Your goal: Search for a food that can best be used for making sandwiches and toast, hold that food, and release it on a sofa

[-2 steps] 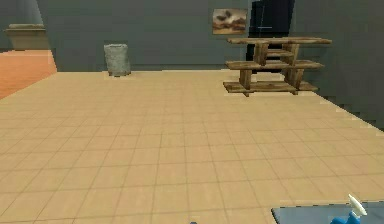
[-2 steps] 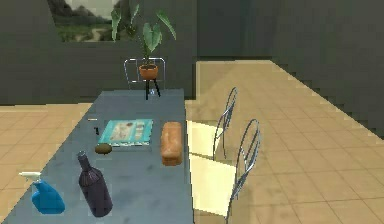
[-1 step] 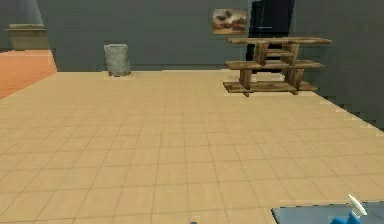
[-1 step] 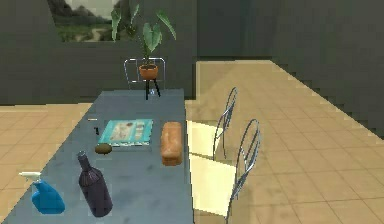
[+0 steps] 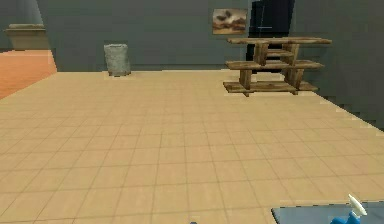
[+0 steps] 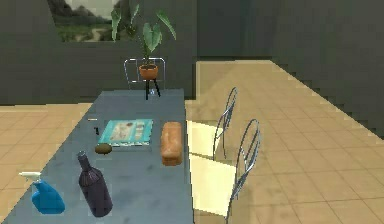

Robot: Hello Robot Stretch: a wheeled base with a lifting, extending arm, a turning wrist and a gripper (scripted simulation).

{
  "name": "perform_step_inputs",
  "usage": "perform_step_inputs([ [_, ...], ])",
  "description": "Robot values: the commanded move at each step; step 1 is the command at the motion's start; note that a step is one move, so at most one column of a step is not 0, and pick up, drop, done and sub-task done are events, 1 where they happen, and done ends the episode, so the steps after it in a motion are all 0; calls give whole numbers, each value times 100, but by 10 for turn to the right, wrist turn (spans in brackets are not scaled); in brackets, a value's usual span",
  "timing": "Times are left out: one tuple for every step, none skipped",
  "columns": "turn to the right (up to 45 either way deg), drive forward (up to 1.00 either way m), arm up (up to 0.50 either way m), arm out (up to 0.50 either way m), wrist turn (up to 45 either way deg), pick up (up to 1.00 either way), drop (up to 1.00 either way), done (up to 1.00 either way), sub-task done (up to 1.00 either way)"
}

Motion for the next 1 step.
perform_step_inputs([
  [0, 0, 0, 48, 0, 0, 0, 0, 0],
])
